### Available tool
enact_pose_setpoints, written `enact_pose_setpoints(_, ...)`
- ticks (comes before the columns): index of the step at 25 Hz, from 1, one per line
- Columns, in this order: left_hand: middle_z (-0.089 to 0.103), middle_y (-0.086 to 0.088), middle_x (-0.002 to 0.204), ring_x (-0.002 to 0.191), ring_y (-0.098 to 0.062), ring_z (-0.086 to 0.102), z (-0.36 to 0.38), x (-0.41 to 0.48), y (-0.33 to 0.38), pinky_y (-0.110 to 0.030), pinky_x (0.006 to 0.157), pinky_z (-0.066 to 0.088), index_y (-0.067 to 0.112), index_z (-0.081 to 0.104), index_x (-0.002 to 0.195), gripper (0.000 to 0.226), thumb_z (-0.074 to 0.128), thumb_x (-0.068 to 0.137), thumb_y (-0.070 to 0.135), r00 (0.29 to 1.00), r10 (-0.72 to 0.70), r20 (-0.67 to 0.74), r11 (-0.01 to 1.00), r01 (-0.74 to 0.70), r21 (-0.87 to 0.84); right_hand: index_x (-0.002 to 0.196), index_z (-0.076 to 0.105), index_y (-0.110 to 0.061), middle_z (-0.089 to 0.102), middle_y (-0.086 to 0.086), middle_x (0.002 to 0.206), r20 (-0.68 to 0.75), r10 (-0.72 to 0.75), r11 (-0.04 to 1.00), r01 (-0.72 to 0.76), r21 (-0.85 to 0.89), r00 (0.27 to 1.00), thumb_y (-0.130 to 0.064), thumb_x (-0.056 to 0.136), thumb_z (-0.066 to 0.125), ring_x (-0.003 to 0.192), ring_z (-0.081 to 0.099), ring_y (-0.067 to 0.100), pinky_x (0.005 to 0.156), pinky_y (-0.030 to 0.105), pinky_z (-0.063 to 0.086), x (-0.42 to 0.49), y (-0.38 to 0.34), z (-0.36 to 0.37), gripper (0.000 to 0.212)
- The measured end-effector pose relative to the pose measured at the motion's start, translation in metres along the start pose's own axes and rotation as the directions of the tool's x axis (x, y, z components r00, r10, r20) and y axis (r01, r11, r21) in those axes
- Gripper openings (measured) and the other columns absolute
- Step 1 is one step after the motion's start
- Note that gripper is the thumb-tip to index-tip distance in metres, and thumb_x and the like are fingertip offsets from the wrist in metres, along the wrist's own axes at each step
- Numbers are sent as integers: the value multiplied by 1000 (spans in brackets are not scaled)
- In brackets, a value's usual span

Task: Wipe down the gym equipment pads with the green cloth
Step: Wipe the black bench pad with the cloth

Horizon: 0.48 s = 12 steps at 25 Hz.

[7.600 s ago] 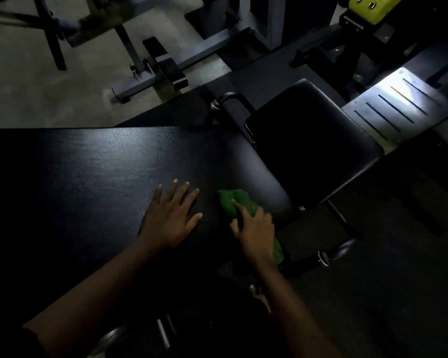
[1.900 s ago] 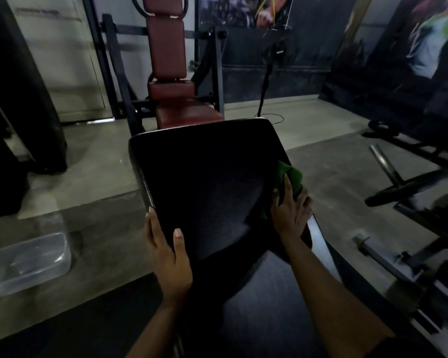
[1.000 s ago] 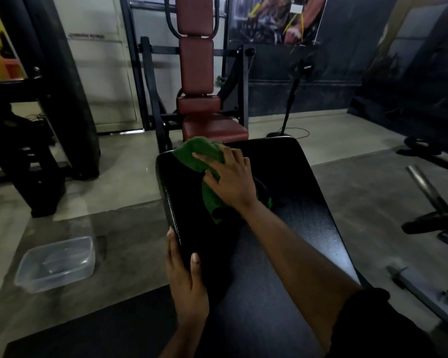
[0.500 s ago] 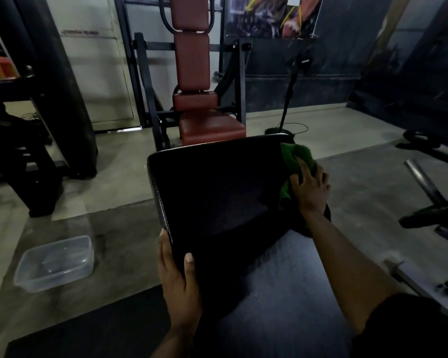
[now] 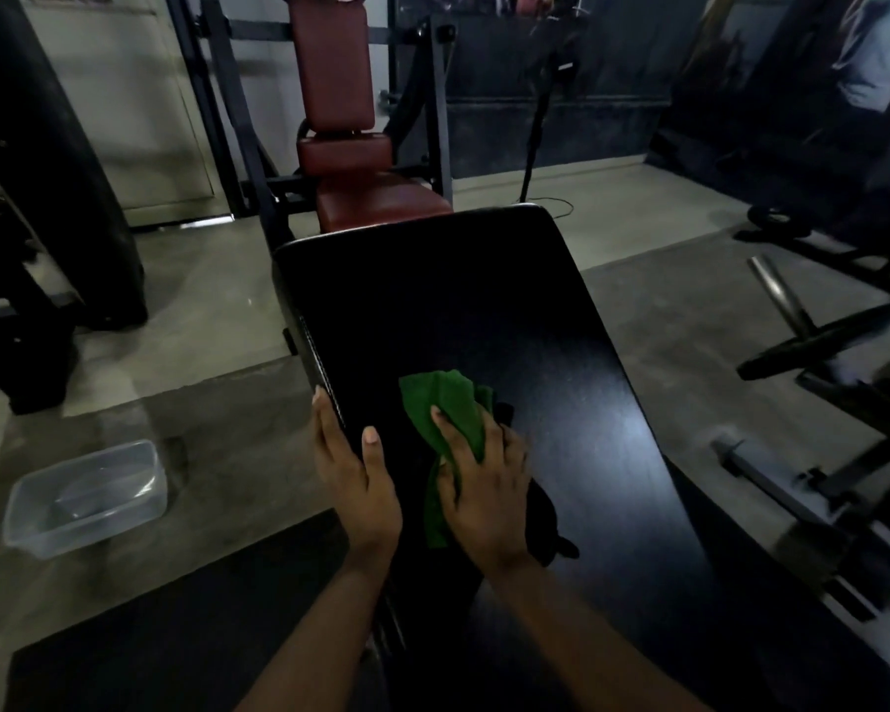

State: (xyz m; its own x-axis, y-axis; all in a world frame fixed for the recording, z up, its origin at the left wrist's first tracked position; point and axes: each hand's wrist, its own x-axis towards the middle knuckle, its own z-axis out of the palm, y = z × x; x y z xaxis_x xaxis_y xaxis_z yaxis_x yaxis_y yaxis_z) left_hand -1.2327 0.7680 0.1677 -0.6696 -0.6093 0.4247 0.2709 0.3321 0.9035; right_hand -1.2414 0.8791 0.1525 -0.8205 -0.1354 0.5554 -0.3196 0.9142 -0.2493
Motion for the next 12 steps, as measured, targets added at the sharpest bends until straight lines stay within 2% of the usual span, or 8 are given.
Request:
enact_pose_setpoints(2, 21, -4, 147, 135, -1, 17, -2, 1, 9, 3, 105, 7, 6, 18, 144, 66, 29, 93, 47, 998, -52, 24, 999, 53, -7, 137, 34, -36, 41, 8, 134, 34, 49, 999, -49, 2, 998, -34, 81, 39, 113, 37, 27, 87, 47, 47, -15, -17, -1, 57)
enact_pose_setpoints(4, 16, -1, 151, 135, -4, 12, -7, 3, 17, 6, 102, 2, 10, 14, 146, 58, 33, 97, 34, 983, -165, 82, 986, 164, 10, 138, 33, -35, 48, 9, 132, 87, 69, 998, -68, -13, 994, -33, 79, 39, 112, 37, 26, 85, 46, 49, -30, -34, -7, 59)
enact_pose_setpoints(5, 11, 2, 152, 135, -2, 8, -11, 5, 21, 2, 105, 1, 13, 11, 147, 56, 33, 99, 29, 966, -213, 146, 976, 217, -12, 138, 34, -35, 50, 10, 131, 116, 58, 998, -58, -5, 992, -32, 78, 40, 111, 37, 25, 83, 45, 50, -35, -39, -11, 60)
enact_pose_setpoints(7, 8, 4, 156, 140, -4, 9, -30, 7, 27, -22, 119, 5, 19, 10, 147, 54, 30, 99, 31, 910, -284, 301, 927, 341, -157, 137, 34, -34, 51, 10, 130, 186, 6, 999, -16, 52, 982, -27, 76, 54, 109, 42, 26, 82, 43, 53, -47, -45, -24, 65)
enact_pose_setpoints(8, 13, 2, 157, 142, -9, 14, -44, 7, 30, -32, 120, 10, 21, 13, 147, 53, 29, 99, 35, 880, -321, 351, 893, 405, -198, 137, 34, -33, 50, 11, 130, 226, -36, 996, 16, 86, 973, -23, 73, 61, 108, 47, 28, 82, 43, 54, -54, -48, -31, 70)
enact_pose_setpoints(10, 24, 1, 153, 140, -16, 26, -76, 0, 34, -39, 119, 19, 24, 21, 146, 50, 29, 99, 37, 830, -403, 384, 860, 488, -151, 140, 31, -32, 46, 13, 134, 319, -129, 978, 67, 198, 939, -16, 77, 62, 109, 50, 32, 88, 45, 51, -66, -53, -45, 72)
enact_pose_setpoints(12, 27, 7, 148, 136, -12, 28, -112, -12, 33, -37, 118, 21, 24, 22, 145, 47, 29, 99, 32, 820, -440, 366, 863, 499, -81, 142, 26, -36, 35, 11, 143, 432, -191, 940, 37, 339, 881, -13, 88, 50, 119, 39, 31, 102, 43, 39, -77, -62, -58, 64)
